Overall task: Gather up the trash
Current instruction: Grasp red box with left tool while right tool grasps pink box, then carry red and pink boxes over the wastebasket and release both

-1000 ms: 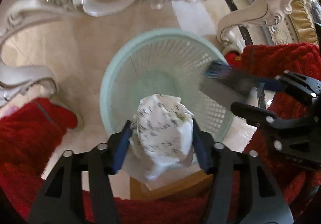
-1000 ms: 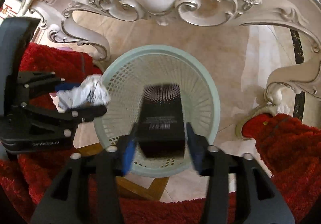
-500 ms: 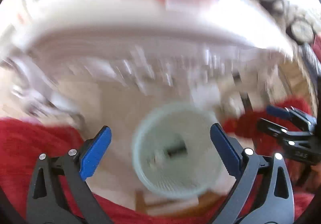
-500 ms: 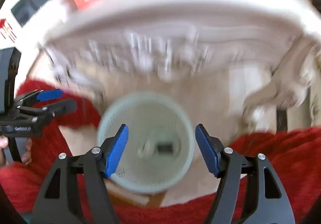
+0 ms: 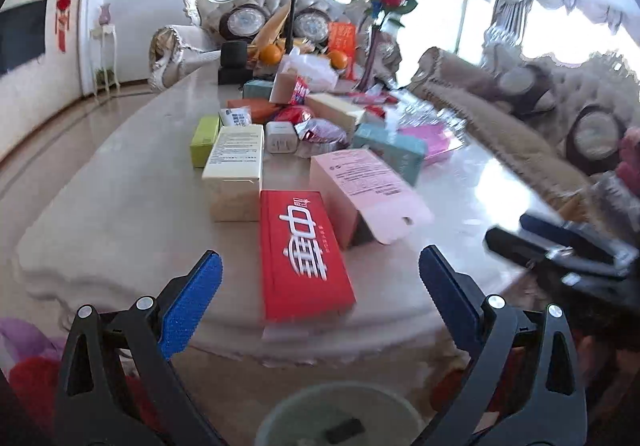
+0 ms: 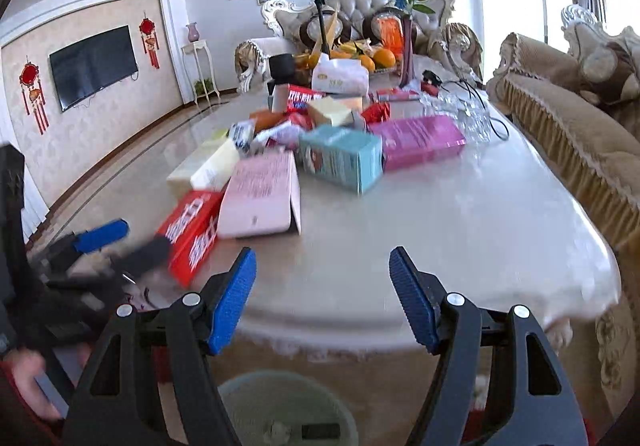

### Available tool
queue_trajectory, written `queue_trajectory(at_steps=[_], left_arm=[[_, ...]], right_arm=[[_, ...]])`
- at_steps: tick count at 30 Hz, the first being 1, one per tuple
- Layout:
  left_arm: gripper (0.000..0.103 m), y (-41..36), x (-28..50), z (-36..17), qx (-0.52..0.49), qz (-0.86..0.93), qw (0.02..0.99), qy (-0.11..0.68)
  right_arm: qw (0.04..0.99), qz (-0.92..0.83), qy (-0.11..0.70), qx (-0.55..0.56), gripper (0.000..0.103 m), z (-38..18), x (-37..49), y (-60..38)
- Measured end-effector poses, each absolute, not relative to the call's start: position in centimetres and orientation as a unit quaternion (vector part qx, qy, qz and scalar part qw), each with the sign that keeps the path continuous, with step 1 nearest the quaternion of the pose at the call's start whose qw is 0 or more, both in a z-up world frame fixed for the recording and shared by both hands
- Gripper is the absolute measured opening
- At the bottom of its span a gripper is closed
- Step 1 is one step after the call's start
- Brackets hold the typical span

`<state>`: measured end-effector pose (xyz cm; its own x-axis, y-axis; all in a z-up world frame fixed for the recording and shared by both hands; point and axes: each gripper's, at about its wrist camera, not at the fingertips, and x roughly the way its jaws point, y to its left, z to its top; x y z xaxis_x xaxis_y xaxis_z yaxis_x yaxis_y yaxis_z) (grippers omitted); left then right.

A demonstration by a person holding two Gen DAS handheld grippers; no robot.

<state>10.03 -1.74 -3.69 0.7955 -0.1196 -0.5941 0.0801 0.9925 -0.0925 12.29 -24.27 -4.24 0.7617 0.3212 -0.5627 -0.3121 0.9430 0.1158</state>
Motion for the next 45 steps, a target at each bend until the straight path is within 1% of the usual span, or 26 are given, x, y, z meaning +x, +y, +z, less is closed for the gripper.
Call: queue_trajectory(at_steps=[4,8,14,19,21,22,27,31,32,34,35,38,45], left_arm=[[0.096,-0.9,12.6,-5.2,-0.035,-0.026,0.936,0.349],[0.096,1.4,13.5,-6.2,-0.045,-0.002,0.927,0.371],[0.096,2.4,13.7,-6.3,-0.031,0.006,0.925,0.379],[0.096,2.8,14.4,-6.3,-0.027,-0.001,0.923,0.383],[0.096,2.8,14.4,-6.3,-0.024,-0.002,0.923,0.383],[0.096,2.7,14.4,-6.3,-0.019,-0.001,0.923,0.384],[0.096,2.6,14.7,-6.3,-0.008,-0.002,0.924,0.383],[0.095,2.8,14.8,-6.2,-0.011,-0.015,0.924,0.381],[0.091,2.7,14.9,-6.2,-0.007,-0.018,0.924,0.381],[0.067,2.4,14.7,-6.1,0.008,-0.025,0.926,0.376],[0.058,2.2,14.5,-6.1,0.015,-0.027,0.928,0.372],[0.054,2.6,14.3,-5.8,-0.002,-0.047,0.926,0.373],[0.052,3.9,11.1,-4.2,-0.039,-0.085,0.930,0.355]], right_arm=[[0.939,0.169,0.300,-0.010,0.066,-4.0,13.9,-22.9],[0.934,0.176,0.309,-0.028,0.066,-4.3,15.1,-21.0],[0.929,0.183,0.318,-0.059,0.066,-5.0,16.5,-17.9],[0.925,0.202,0.320,-0.039,0.066,-4.5,16.9,-16.9],[0.925,0.196,0.320,-0.048,0.069,-4.4,16.9,-16.4],[0.926,0.186,0.322,-0.060,0.074,-4.5,17.1,-16.0],[0.919,0.172,0.348,-0.070,0.075,-5.7,19.2,-15.2],[0.910,0.180,0.369,-0.053,0.073,-6.4,20.4,-15.6],[0.907,0.185,0.374,-0.051,0.071,-6.6,20.4,-15.7],[0.903,0.198,0.378,-0.043,0.062,-6.7,20.0,-16.0],[0.904,0.194,0.378,-0.043,0.062,-6.7,19.6,-16.3],[0.903,0.206,0.376,-0.017,0.062,-6.4,18.4,-17.6],[0.911,0.218,0.345,0.053,0.062,-3.8,13.6,-22.5]])
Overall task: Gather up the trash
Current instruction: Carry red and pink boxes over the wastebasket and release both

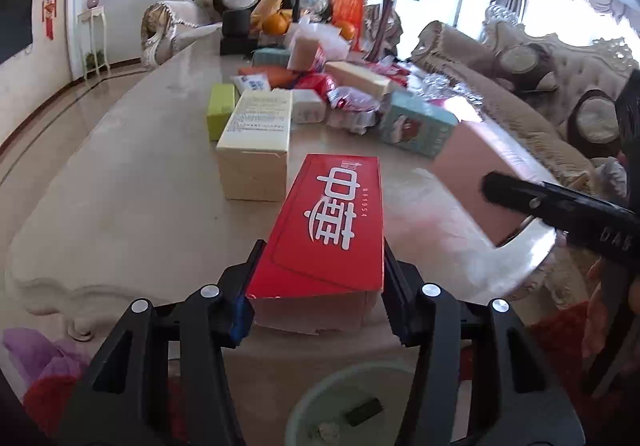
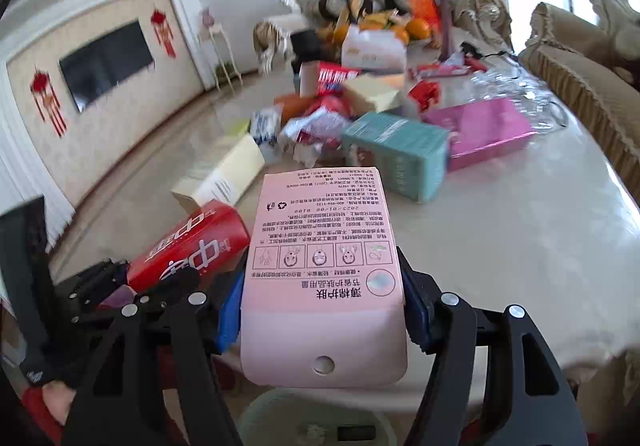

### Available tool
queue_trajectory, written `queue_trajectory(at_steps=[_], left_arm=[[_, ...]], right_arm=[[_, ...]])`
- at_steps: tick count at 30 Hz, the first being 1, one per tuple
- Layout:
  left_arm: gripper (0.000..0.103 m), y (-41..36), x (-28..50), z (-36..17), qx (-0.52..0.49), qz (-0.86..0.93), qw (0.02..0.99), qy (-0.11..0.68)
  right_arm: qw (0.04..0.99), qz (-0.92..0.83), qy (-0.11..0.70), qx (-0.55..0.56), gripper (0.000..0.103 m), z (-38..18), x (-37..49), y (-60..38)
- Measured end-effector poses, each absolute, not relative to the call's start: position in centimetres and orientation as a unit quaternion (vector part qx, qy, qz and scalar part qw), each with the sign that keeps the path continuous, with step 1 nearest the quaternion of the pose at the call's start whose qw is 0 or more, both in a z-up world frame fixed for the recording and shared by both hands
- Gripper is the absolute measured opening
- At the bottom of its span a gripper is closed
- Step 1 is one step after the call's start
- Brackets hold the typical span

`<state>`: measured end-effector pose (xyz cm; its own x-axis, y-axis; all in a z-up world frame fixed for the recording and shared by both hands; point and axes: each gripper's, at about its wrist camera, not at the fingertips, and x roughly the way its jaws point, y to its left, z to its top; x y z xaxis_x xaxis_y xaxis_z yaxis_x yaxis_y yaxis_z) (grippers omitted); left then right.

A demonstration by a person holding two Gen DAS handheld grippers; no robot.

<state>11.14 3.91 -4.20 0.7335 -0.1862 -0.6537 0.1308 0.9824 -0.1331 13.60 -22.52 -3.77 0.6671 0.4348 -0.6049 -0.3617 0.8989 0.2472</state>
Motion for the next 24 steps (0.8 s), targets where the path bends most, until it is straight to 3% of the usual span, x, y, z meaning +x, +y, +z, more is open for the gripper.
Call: queue_trajectory(at_steps=[5,10,17,24], left_arm=[[0.050,5.6,7.0,-1.7,-0.053,-0.111,0.933,0.340],[0.050,7.0,1.5,-1.2,-0.065,-0.150,0.913,0.373],[0.050,4.2,0.5,-10.5,-0.041,-0.191,0.831,0.521],[0.050,-0.4,4.1,-18.9,0.022,-0.218,0.744,0.632]], right_arm=[[0.913,0.238,0.326,0.052,0.062,-1.8,8.1,-24.7],[0.884,0.257,0.386,0.061,0.062,-4.1,1.8,-25.6],[0.788,0.233,0.567,0.065,0.062,-16.6,2.8,-23.8],[0.768,0.205,0.607,-0.022,0.062,-20.6,5.6,-22.0]])
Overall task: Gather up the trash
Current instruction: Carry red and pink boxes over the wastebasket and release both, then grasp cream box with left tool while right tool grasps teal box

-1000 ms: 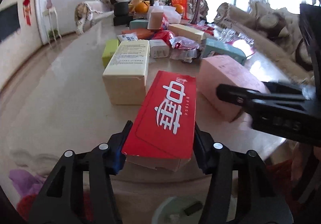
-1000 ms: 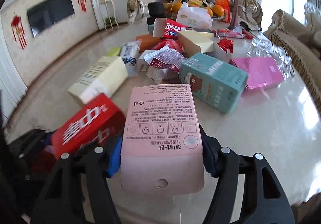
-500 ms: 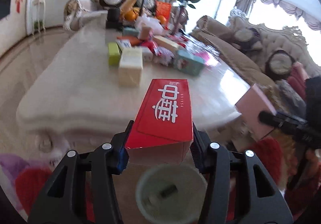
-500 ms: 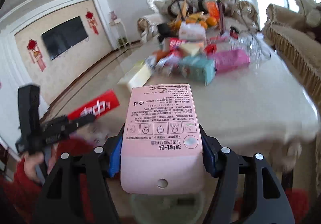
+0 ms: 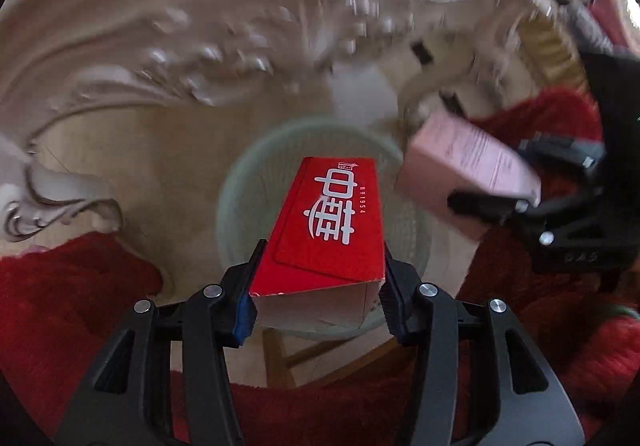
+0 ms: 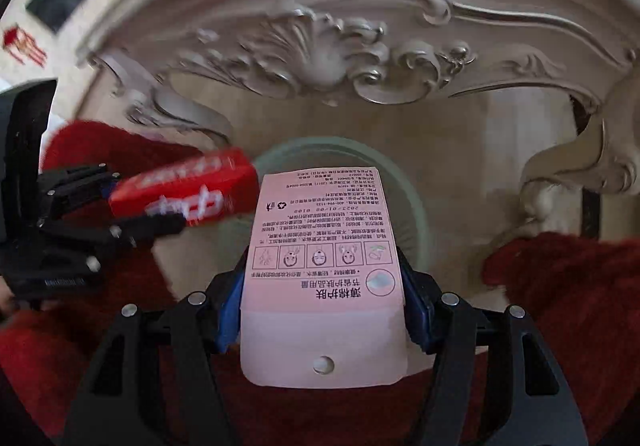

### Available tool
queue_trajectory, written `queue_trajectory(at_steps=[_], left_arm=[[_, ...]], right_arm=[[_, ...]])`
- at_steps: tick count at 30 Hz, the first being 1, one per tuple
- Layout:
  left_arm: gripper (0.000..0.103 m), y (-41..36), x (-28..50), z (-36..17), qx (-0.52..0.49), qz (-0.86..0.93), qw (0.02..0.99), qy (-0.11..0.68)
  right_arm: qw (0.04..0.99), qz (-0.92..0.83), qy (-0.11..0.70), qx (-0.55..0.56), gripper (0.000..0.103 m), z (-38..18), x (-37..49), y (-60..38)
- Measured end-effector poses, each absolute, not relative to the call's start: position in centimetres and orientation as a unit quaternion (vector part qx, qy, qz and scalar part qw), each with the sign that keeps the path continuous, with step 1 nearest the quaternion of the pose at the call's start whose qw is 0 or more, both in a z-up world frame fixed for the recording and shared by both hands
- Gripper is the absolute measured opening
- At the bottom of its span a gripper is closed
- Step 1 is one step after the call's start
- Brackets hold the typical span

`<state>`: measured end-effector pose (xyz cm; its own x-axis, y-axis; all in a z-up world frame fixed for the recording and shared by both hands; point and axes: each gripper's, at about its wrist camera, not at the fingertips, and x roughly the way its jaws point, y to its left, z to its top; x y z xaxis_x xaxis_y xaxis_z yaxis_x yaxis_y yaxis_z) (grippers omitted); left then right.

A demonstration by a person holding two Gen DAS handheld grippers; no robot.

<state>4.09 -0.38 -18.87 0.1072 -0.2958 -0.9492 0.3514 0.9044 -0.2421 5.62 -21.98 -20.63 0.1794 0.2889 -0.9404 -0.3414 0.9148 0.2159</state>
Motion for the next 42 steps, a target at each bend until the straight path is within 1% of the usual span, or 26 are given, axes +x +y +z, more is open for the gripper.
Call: queue_trajectory(at_steps=[1,3,4,5,6,8,10,13,16,21,24,28,31,36,40,42], left_arm=[[0.050,-0.8,4.1,-19.6,0.027,-0.223,0.732,0.643],[0.056,-1.2,4.6,-21.0,0.028,-0.229,0.708,0.667],[0.061,-1.2,4.7,-21.7,0.028,-0.225,0.699,0.678],[0.079,-1.1,4.7,-22.4,0.029,-0.212,0.691,0.690],[0.092,-0.9,4.7,-22.9,0.027,-0.204,0.687,0.697],[0.093,-0.2,4.6,-23.1,0.008,-0.201,0.683,0.702],[0.093,0.6,4.6,-22.6,-0.012,-0.198,0.695,0.691],[0.094,2.2,4.3,-20.2,-0.040,-0.179,0.742,0.645],[0.095,4.2,3.3,-17.1,-0.068,-0.157,0.796,0.581],[0.095,6.6,1.6,-10.2,-0.081,-0.107,0.872,0.471],[0.095,7.1,2.9,-6.3,-0.053,-0.074,0.904,0.417],[0.095,7.0,7.8,-2.4,-0.024,-0.020,0.935,0.353],[0.095,7.2,11.4,-1.6,-0.033,-0.008,0.941,0.335],[0.095,7.0,17.5,-1.9,-0.037,0.010,0.936,0.350],[0.095,6.4,19.6,-2.5,-0.037,0.008,0.935,0.353],[0.095,6.5,20.8,-2.6,-0.041,0.009,0.932,0.359]], right_arm=[[0.766,0.203,0.609,-0.025,0.062,-21.3,5.4,-22.1],[0.760,0.195,0.619,-0.032,0.063,-22.4,5.6,-22.0],[0.757,0.190,0.625,-0.034,0.063,-22.9,5.6,-22.0],[0.753,0.184,0.631,-0.032,0.064,-23.4,5.6,-22.1],[0.751,0.182,0.634,-0.030,0.066,-23.6,5.7,-22.2],[0.753,0.180,0.633,-0.025,0.066,-23.2,5.5,-22.6],[0.758,0.176,0.628,-0.021,0.066,-22.8,5.3,-23.0],[0.774,0.174,0.609,-0.009,0.066,-21.8,4.9,-23.7],[0.812,0.172,0.558,0.007,0.066,-19.1,4.0,-24.8],[0.885,0.189,0.423,0.042,0.066,-11.9,3.5,-27.6],[0.915,0.199,0.351,0.013,0.066,-8.0,5.8,-28.6],[0.931,0.219,0.292,-0.012,0.066,-4.6,11.4,-28.7],[0.924,0.262,0.278,-0.025,0.066,-3.0,16.8,-27.7],[0.914,0.274,0.277,-0.114,0.066,-2.0,23.9,-24.0],[0.890,0.296,0.314,-0.146,0.066,-2.8,27.5,-22.2],[0.888,0.292,0.319,-0.157,0.066,-3.1,28.1,-21.9]])
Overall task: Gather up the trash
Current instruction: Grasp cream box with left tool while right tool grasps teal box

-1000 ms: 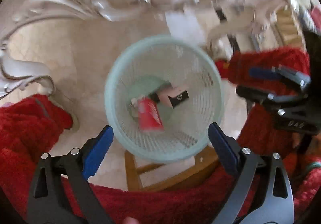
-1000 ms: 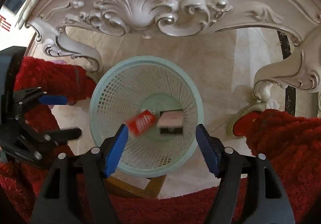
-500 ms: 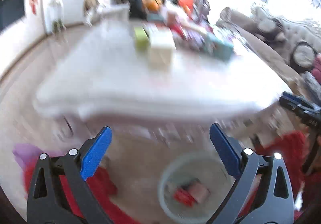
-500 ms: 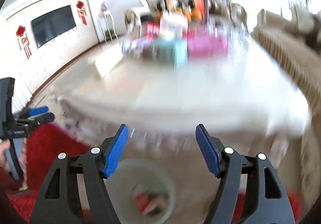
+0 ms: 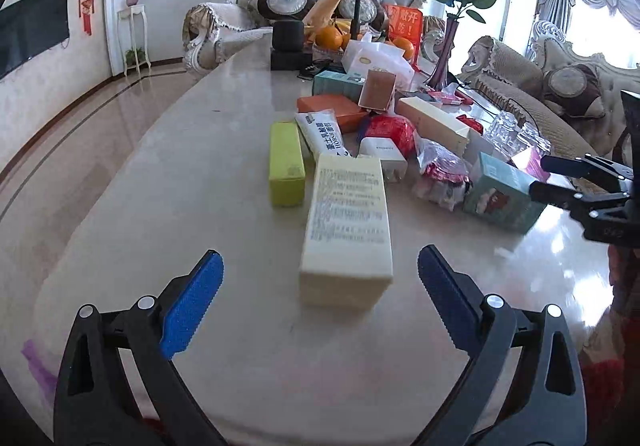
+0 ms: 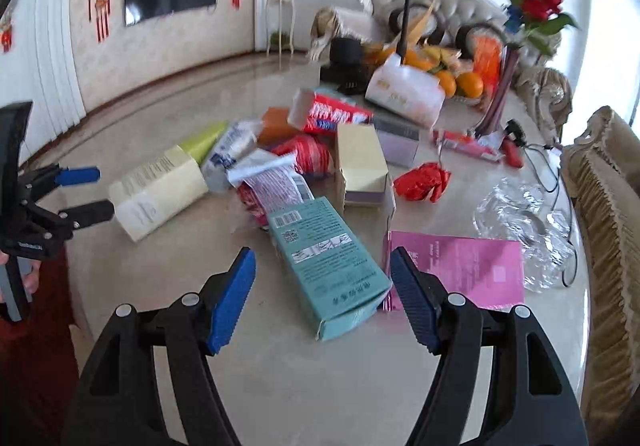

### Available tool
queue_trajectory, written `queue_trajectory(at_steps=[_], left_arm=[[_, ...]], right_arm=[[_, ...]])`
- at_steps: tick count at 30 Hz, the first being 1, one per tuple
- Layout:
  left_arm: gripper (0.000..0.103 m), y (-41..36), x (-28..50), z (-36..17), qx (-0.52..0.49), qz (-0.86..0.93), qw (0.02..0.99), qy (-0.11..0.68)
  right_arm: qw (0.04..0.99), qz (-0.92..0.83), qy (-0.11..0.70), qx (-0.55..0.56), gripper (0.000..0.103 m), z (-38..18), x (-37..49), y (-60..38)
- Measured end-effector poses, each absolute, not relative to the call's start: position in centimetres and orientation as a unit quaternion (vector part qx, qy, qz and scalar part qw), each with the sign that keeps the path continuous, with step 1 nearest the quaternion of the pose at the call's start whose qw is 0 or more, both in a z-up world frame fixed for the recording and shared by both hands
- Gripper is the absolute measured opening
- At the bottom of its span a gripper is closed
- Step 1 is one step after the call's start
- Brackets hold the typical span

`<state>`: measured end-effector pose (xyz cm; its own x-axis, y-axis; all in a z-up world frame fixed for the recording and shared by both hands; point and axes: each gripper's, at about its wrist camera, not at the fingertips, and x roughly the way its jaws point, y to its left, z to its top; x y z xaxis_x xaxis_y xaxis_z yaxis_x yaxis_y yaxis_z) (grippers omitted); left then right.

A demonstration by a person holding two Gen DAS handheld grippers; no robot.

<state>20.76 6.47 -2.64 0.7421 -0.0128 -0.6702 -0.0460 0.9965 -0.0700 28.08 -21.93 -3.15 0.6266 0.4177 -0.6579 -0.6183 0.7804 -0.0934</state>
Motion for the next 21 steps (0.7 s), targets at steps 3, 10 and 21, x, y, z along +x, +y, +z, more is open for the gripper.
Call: queue_trajectory(at_steps=[3,10,21], left_arm=[[0.095,6.8,21.9,-3.2,-0.047,0.013,0.928,0.369],[0.095,7.6,22.5,-4.3,-0.054,0.017,0.921,0.386],[0.095,6.8,23.3,-4.4,-0.042,-0.016,0.919,0.391]], right_arm=[[0.881,0.299,0.337,-0.145,0.066,-3.7,28.6,-22.0],[0.865,0.336,0.357,-0.111,0.066,-3.8,25.9,-21.6],[0.894,0.256,0.367,-0.041,0.069,-4.3,26.3,-21.6]])
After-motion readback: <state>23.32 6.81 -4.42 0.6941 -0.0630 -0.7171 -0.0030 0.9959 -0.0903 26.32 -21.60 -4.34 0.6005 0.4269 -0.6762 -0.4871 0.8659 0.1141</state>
